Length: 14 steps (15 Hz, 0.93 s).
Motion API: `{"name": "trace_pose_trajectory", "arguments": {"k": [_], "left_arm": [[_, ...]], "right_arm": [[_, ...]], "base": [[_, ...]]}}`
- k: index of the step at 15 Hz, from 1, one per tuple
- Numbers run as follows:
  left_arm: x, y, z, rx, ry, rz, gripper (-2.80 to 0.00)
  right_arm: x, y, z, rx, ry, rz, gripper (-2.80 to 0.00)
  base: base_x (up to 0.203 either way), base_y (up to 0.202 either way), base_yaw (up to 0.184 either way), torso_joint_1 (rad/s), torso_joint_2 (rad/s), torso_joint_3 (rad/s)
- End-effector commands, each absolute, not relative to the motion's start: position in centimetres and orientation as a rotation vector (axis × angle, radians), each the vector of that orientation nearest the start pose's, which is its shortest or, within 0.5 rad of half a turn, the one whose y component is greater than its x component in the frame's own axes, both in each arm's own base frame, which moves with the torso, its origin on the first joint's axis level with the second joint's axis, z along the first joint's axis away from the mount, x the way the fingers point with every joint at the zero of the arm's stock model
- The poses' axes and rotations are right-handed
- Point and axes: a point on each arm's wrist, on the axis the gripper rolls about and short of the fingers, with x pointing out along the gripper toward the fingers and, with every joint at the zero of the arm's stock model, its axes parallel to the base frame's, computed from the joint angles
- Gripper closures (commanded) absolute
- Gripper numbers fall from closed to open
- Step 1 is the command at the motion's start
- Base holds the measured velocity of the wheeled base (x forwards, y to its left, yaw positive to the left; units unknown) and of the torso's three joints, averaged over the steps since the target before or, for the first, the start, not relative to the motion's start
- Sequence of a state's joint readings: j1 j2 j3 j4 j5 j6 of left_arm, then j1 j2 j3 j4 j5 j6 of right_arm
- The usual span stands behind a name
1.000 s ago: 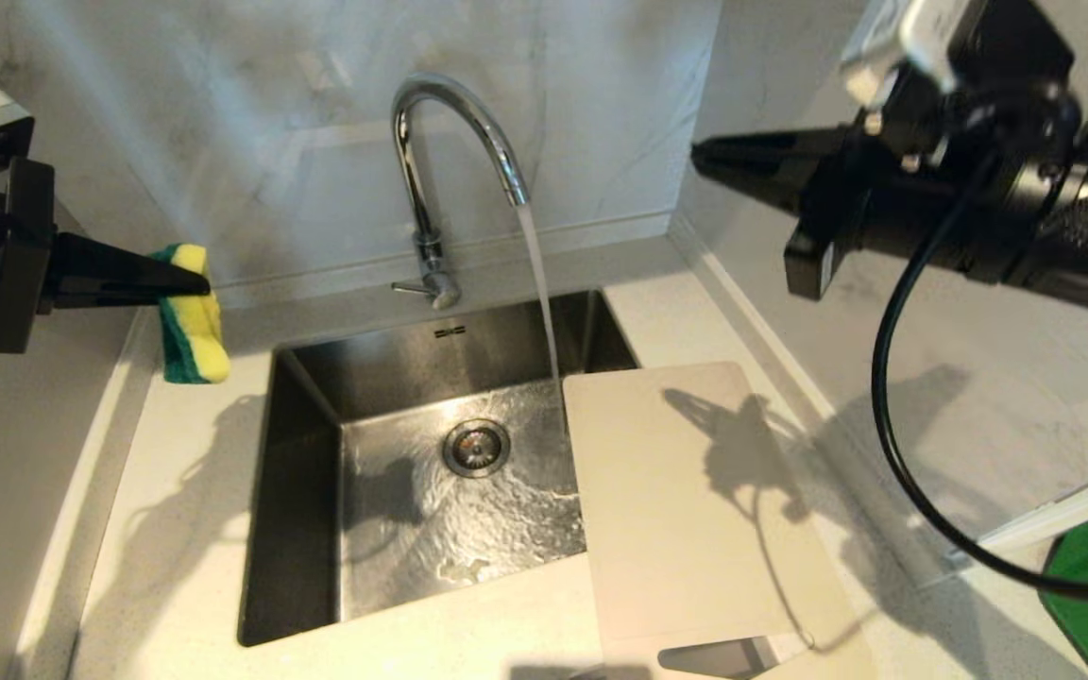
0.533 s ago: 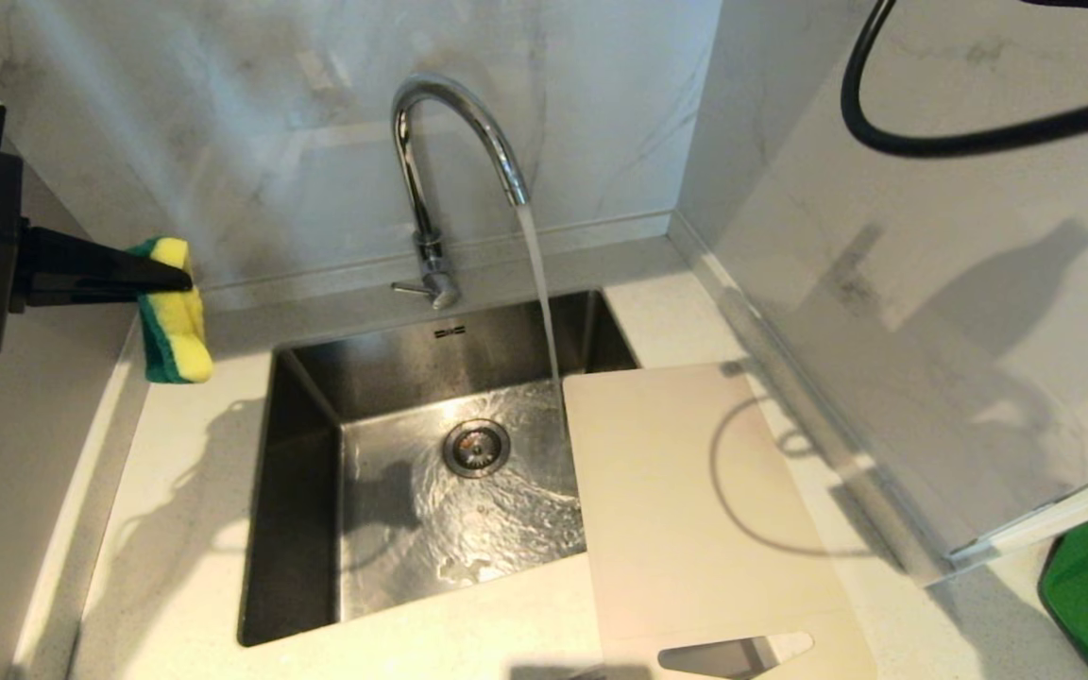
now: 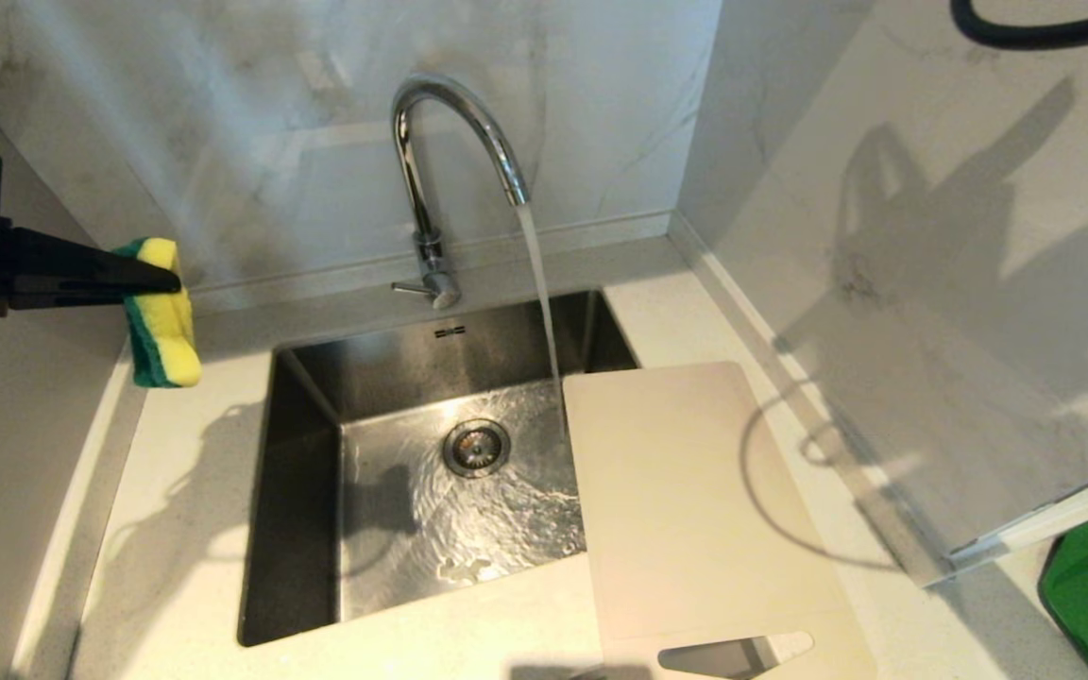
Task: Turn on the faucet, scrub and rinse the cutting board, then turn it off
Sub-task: Put down the cleaning cloth
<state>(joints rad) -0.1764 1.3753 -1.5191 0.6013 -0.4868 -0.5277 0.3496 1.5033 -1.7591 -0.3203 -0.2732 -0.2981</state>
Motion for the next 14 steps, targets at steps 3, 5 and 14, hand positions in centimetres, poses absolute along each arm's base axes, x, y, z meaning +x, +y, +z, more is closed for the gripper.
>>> {"name": "trace_pose_trajectory", "arguments": {"k": [3, 5, 14], "left_arm": [[18.4, -4.4, 35.2, -0.574, 0.618, -0.52, 0.0], [18.2, -4.3, 35.2, -0.575, 0.614, -0.521, 0.0], [18.4, -4.4, 35.1, -0.577, 0.623, -0.52, 0.0]], "right_arm": [[13.0, 4.1, 48.7, -0.116, -0.621, -0.024, 0.0], [9.1, 2.7, 48.5, -0.12, -0.646, -0.029, 0.0], [-6.0, -2.6, 39.9, -0.15, -0.593, -0.166, 0.0]], "base": [[0.0, 0.0, 0.0, 0.0, 0.0, 0.0], [0.0, 0.0, 0.0, 0.0, 0.0, 0.0], [0.0, 0.0, 0.0, 0.0, 0.0, 0.0]]}}
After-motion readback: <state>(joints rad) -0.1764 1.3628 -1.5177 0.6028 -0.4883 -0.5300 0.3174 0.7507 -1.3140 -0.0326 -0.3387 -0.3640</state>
